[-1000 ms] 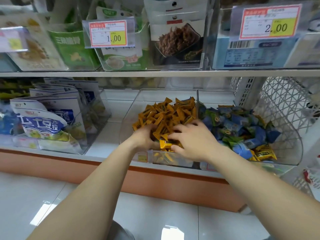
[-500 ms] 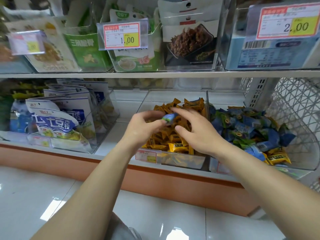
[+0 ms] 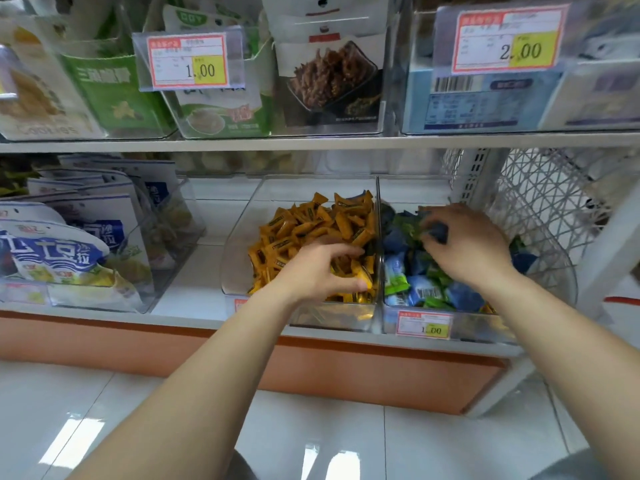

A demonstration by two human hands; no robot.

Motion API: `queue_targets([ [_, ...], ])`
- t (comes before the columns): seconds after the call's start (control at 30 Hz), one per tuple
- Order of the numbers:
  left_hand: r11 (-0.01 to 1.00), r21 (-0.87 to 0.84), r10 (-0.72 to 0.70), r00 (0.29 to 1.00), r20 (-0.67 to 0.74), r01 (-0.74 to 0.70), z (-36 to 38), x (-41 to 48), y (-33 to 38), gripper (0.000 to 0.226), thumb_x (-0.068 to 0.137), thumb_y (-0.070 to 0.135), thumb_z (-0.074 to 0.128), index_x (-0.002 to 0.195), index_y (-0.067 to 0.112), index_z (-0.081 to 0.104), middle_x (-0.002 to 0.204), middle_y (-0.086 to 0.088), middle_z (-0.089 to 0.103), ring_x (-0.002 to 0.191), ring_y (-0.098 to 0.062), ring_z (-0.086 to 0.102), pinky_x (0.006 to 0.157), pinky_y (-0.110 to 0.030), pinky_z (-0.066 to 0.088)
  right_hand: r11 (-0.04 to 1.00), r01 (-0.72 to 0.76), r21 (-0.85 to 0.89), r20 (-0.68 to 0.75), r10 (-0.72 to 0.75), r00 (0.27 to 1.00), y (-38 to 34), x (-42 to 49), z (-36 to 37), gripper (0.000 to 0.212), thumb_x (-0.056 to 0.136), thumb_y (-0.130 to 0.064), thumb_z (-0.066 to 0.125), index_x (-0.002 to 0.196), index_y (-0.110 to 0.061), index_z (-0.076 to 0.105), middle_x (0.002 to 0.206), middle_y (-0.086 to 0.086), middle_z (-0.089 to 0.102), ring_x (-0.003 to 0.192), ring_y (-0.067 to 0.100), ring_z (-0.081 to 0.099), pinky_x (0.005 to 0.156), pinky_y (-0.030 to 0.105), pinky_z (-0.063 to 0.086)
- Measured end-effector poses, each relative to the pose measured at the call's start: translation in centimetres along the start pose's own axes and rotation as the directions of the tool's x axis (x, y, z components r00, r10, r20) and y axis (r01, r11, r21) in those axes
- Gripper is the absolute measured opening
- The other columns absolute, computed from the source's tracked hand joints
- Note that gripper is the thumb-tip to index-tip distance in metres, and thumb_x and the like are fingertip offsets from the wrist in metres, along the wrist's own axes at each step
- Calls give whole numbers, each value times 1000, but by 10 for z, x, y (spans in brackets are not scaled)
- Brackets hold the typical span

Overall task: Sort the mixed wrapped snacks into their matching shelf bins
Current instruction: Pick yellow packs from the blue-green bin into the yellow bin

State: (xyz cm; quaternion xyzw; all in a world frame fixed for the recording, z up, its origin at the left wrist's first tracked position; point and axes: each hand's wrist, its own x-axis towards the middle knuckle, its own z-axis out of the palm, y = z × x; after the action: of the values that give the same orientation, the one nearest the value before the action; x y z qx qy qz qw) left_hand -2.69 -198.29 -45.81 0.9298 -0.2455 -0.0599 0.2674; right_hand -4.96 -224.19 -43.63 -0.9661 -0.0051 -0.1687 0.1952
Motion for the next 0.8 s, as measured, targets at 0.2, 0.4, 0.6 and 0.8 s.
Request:
queue_targets([
  [0.2, 954, 298, -28, 999, -38, 39, 14, 15, -7, 54, 69, 68, 73, 119, 52, 58, 137, 8, 39, 132, -26, 30, 100, -50, 45, 991, 40, -130, -38, -46, 998, -21, 1, 8, 36, 94, -47, 49, 123, -31, 65, 145, -3, 50, 132, 29, 39, 103, 41, 38],
  [0.4, 940, 304, -120, 985, -127, 154, -19, 8, -34, 44, 72, 69, 70, 108, 44, 69, 125, 6, 54, 115, -20, 53, 90, -38, 50, 977, 215, -19, 319, -198, 927, -44, 3, 39, 79, 85, -64, 50, 153, -37, 21, 163, -6, 13, 148, 27, 19, 115, 45, 31],
  [0.6, 819, 482, -295, 949, -113, 312, -48, -7, -56, 40, 81, 57, 70, 107, 27, 71, 109, -3, 63, 95, -23, 59, 80, -38, 54, 986, 163, 32, 407, -162, 899, -27, 6, 42, 99, 76, -81, 45, 155, -42, -2, 165, -11, -2, 151, 23, 9, 120, 44, 23],
  [0.8, 978, 207, 37, 964, -264, 19, -18, 21, -12, 37, 85, 47, 65, 120, 37, 62, 122, 8, 64, 105, -11, 61, 84, -29, 52, 981, 157, 118, 433, -193, 880, -20, 2, 35, 106, 67, -90, 37, 154, -46, -4, 165, -13, 3, 152, 17, 10, 119, 47, 25],
])
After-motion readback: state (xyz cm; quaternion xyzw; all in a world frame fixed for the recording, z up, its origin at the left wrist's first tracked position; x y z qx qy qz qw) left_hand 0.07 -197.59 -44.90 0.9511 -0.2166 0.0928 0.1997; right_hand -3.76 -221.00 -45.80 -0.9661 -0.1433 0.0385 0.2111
